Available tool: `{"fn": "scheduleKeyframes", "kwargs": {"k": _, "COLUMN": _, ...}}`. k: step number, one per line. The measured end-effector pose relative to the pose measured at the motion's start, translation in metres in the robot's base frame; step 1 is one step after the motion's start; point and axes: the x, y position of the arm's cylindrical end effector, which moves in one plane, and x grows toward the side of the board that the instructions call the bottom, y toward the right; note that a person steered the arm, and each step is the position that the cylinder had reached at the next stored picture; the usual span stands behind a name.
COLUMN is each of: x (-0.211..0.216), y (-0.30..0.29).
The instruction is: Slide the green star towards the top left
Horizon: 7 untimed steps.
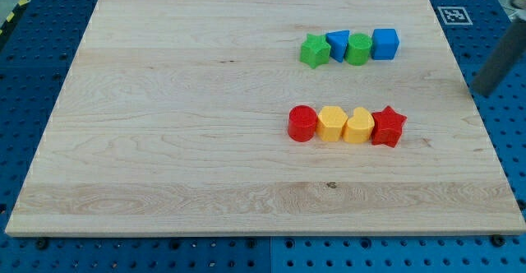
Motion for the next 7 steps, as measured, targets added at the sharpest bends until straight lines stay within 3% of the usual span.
{"fn": "scheduleKeyframes", "kwargs": {"k": 2, "x": -0.008, "y": -0.091}}
{"fn": "scheduleKeyframes", "kwargs": {"k": 5, "x": -0.058, "y": -0.142}}
{"fn": "scheduleKeyframes", "kwargs": {"k": 7, "x": -0.062, "y": -0.241}}
